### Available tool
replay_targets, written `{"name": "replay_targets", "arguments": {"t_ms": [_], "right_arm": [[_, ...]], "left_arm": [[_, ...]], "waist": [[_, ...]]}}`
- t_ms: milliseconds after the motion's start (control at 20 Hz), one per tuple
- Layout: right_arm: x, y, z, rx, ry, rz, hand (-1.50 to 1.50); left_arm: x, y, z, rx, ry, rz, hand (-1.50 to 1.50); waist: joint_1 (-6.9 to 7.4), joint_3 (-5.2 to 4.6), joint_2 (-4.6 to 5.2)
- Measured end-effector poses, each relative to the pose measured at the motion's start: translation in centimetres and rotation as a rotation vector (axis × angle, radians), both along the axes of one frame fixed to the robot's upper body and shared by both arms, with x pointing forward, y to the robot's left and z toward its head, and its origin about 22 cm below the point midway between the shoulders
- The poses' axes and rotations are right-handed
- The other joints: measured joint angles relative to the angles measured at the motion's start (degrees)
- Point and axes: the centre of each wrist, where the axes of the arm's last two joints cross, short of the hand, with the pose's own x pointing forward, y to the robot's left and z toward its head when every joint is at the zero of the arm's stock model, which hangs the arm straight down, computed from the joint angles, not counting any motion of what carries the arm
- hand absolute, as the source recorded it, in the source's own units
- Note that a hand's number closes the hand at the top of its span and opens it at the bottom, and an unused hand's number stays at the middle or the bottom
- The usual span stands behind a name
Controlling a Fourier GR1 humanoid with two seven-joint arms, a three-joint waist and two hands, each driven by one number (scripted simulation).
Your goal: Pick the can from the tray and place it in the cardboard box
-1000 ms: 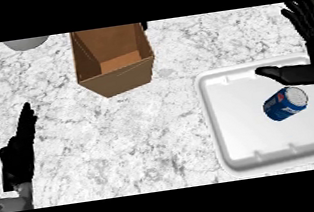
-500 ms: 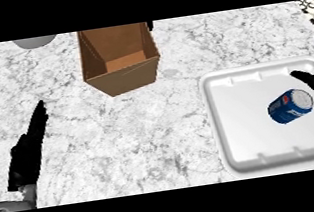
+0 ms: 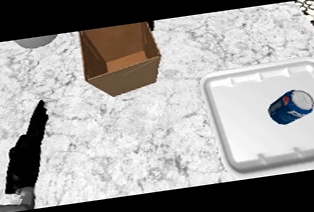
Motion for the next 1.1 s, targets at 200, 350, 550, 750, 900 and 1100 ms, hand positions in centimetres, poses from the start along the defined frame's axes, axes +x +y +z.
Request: {"name": "replay_targets", "arguments": {"t_ms": [200,350,550,750,900,1100], "right_arm": [[0.1,0.9,2.3,-0.081,0.23,0.067,-1.5],[0.4,2.5,3.2,-0.095,0.354,0.101,-1.5],[0.9,5.3,3.6,-0.111,0.448,0.105,-1.5],[1.0,7.1,2.8,-0.121,0.488,0.071,-1.5],[0.9,7.8,2.4,-0.128,0.506,0.048,-1.5],[1.3,7.4,1.3,-0.142,0.545,0.023,-1.5]], "left_arm": [[0.1,-0.2,-0.1,-0.002,0.002,-0.007,0.0],[0.3,0.3,0.2,0.004,0.0,-0.009,0.0],[0.3,-0.6,-0.1,0.003,0.004,-0.009,0.0],[0.4,-0.7,0.3,0.0,0.004,-0.007,0.0],[0.4,-0.5,0.3,-0.001,0.006,-0.008,0.0],[-0.2,-0.5,0.2,0.0,0.007,-0.01,0.0]], "waist": [[0.23,-0.02,0.07],[0.43,0.02,0.14],[0.57,0.11,0.18],[0.53,0.14,0.19],[0.48,0.16,0.2],[0.52,0.17,0.2]]}}
